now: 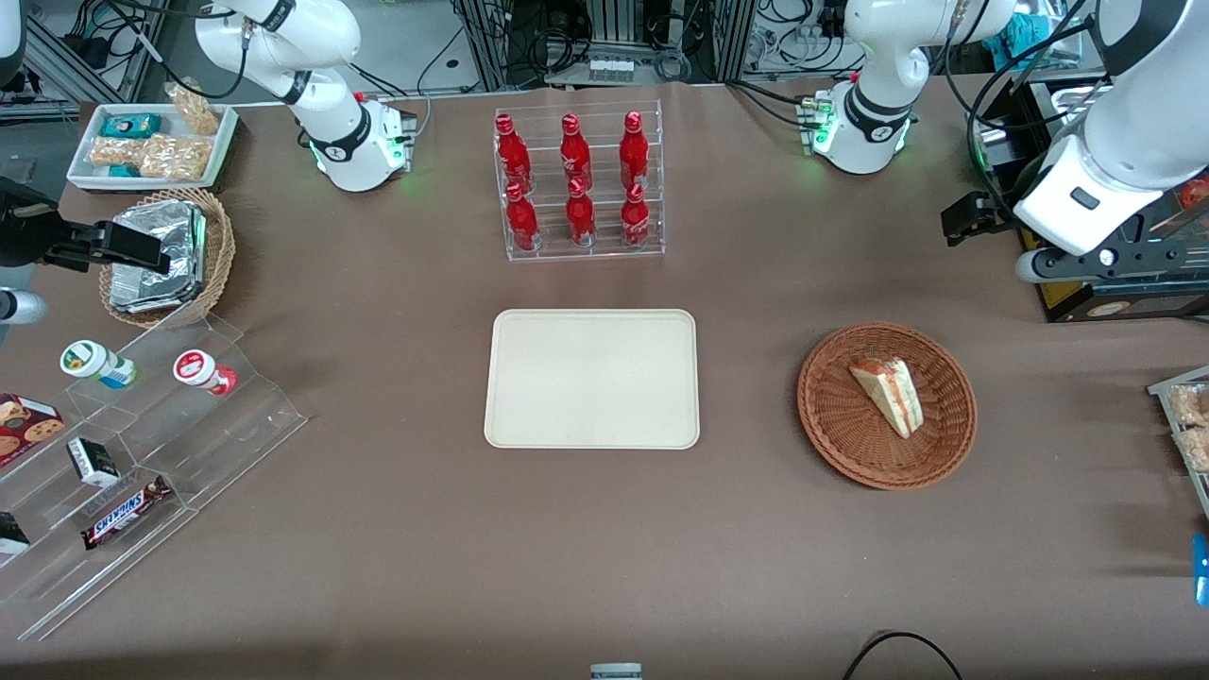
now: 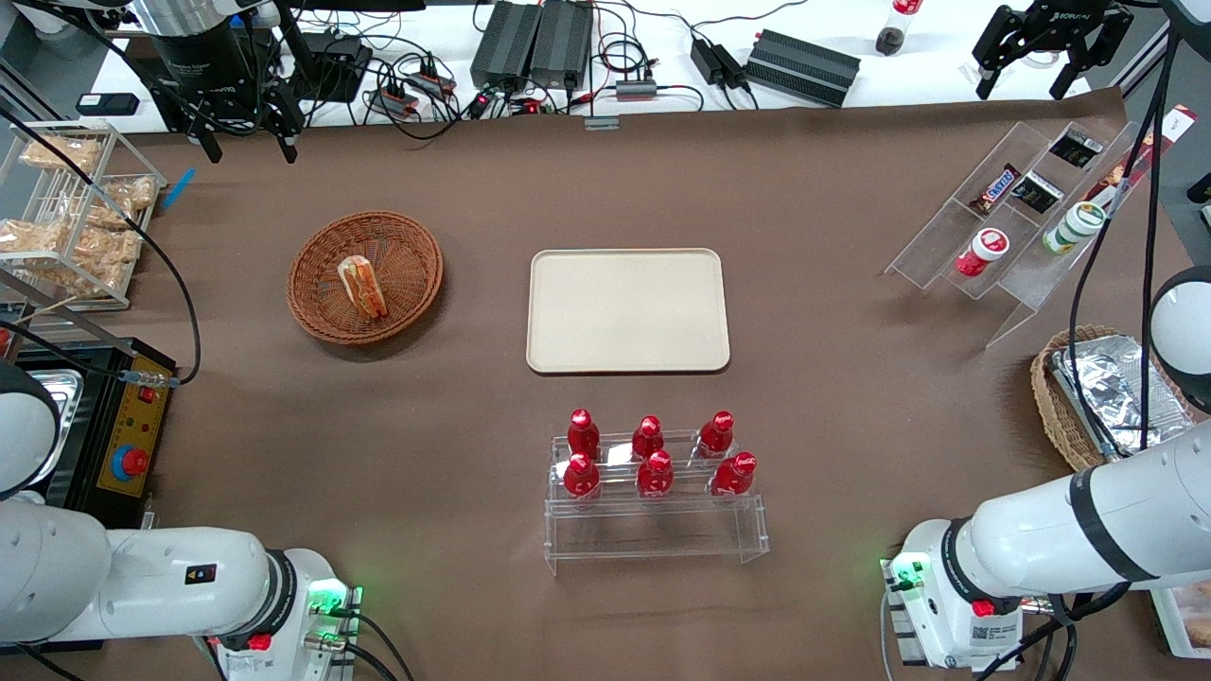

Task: Place sandwich from basket to tray
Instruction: 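Move the left gripper down over the sandwich in the wicker basket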

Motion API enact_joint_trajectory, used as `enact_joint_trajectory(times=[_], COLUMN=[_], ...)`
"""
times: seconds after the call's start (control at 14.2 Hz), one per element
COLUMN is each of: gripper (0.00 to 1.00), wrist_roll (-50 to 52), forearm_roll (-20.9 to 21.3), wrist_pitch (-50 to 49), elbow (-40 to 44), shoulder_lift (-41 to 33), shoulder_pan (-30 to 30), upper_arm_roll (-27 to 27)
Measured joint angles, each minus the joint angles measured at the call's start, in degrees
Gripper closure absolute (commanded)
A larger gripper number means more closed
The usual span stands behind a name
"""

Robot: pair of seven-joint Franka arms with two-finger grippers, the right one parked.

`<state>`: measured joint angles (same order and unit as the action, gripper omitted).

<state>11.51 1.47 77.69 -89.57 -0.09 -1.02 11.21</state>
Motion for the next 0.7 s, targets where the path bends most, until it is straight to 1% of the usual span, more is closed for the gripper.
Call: enact_joint_trajectory(times=[0.42, 0.7], gripper=[0.0, 0.0], wrist_roll=[0.16, 4.24], forearm_roll=[0.0, 0.01], wrist_pitch=[-0.01, -0.37], elbow=[-0.02, -0.67], shoulder_lift=[0.33, 1.54], shoulder_pan=[-0.01, -0.14], upper_arm_roll=[-0.03, -0.46])
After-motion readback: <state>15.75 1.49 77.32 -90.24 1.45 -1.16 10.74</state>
